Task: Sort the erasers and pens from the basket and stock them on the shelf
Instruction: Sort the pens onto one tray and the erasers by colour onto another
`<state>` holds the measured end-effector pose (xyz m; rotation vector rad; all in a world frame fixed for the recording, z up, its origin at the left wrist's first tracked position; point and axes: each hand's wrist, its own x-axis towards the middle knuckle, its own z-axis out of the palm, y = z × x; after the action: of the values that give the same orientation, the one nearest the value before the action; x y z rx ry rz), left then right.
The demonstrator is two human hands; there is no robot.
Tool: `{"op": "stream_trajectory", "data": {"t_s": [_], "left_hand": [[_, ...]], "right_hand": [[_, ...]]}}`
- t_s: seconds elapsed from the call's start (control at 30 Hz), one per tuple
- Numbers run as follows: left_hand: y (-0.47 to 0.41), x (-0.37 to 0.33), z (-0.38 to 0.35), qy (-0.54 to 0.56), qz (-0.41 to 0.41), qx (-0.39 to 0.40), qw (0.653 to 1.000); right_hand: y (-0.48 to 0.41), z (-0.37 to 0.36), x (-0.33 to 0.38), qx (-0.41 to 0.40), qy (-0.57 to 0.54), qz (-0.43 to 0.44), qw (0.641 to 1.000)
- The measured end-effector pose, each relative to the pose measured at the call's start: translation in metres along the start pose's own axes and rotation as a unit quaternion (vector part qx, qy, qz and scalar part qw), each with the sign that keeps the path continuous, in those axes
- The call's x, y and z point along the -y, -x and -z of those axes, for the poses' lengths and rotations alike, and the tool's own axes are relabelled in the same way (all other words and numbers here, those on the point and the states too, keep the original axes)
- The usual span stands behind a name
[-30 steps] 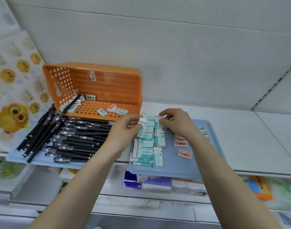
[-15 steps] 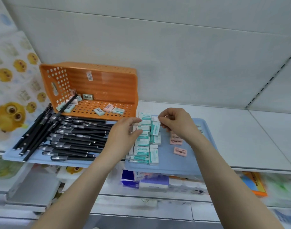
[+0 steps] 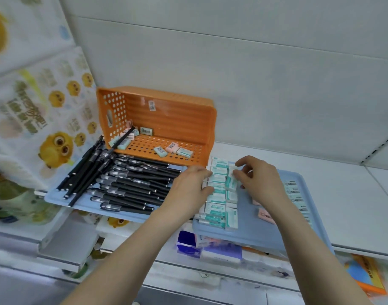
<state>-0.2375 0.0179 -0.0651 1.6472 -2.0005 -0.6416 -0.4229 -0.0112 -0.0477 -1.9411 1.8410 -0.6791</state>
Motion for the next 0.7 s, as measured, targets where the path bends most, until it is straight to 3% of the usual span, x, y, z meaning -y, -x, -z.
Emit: {"op": "stream_trajectory", "data": {"t_s": [0.1,0.27,0.4,0.53,0.7], "left_hand": [[0.002,0.013,0.020,0.025,-0.037,-0.048,0.998],[-0.012,0.074,0.083,-0.067,0.003,-0.119,0.991],[-0.049,0.110,0.108,-0.138,0.023,-0.048,0.989],[-0.080,0.117,0.100,-0.197,-0.020,0.057,0.978],[-0.099,0.123,0.095,-0.185,-0.023,0.066,0.980]], "right_hand": [[0.000,0.002,0.025,-0.061,0.025,0.068,0.995],[-0.023,-0.032,0.089,-0.031,0.051,0.196,0.979],[-0.072,-0.079,0.109,0.067,0.196,0.153,0.966],[-0.104,-0.102,0.108,0.194,0.234,0.112,0.946],[-0.117,-0.104,0.099,0.159,0.180,0.114,0.964]]}}
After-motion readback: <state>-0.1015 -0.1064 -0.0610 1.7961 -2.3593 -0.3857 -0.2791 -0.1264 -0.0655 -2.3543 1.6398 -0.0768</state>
